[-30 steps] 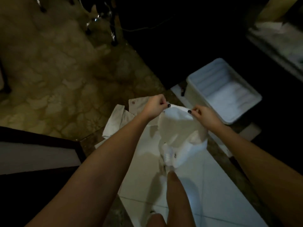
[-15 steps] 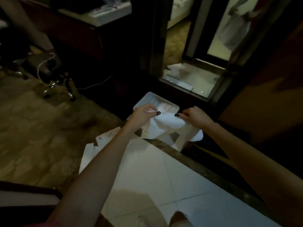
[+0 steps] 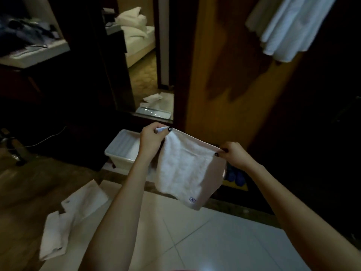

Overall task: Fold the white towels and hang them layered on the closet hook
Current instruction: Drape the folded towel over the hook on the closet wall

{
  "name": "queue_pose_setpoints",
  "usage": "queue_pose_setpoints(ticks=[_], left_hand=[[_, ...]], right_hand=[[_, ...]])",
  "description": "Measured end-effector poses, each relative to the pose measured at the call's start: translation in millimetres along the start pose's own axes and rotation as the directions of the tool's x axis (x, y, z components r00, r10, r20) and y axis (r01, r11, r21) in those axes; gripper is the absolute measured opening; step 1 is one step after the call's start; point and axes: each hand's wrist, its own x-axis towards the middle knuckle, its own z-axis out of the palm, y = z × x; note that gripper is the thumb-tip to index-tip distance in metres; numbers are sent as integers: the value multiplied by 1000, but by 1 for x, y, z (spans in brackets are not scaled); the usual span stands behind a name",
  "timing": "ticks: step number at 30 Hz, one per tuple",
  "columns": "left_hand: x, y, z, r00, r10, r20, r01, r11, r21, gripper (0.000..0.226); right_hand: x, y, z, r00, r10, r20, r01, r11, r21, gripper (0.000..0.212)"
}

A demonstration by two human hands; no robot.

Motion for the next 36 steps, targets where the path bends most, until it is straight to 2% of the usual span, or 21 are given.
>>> queue_pose_setpoints(ticks=[6, 8, 13, 15, 17, 19, 20, 24, 27, 32, 36], left_hand=[[-22, 9, 70, 999, 36, 11, -36, 999, 31, 10], [-29, 10, 93, 999, 37, 6, -37, 997, 66, 11], [-42, 20, 147, 997, 38, -61, -29, 989, 144, 8], [-48, 26, 164, 1000, 4, -26, -2, 996, 95, 13], [-56, 34, 179, 999, -23, 43, 24, 1000, -20, 17], [-68, 42, 191, 996, -6, 93, 18, 991, -129, 22], [-74, 45, 196, 993, 13, 119, 8, 985, -174, 26], [-97, 55, 213, 967, 73, 242, -5, 962, -272, 31], [-106, 62, 219, 945, 86, 316, 7, 959, -282, 24], [-113, 77, 222, 901, 140, 411, -18, 958, -286, 18], [-117, 84, 223, 850, 213, 482, -66, 950, -304, 17]], right_hand=[[-49, 77, -42, 984, 138, -112, -140, 990, -5, 33], [-61, 94, -52, 968, 177, -178, -168, 984, 63, 34], [-85, 119, -69, 918, 282, -281, -199, 937, 288, 15], [-97, 121, -71, 900, 314, -303, -153, 877, 455, 26], [-110, 119, -73, 898, 345, -273, -89, 750, 655, 33], [-124, 117, -73, 906, 346, -242, -26, 619, 785, 27], [-131, 116, -73, 910, 336, -243, -5, 594, 804, 22], [-153, 111, -77, 949, 259, -181, 7, 557, 831, 13], [-162, 105, -83, 968, 207, -140, 3, 550, 835, 21], [-163, 92, -85, 867, 290, -405, 98, 698, 710, 14], [-163, 84, -87, 845, 244, -476, 185, 702, 688, 14]])
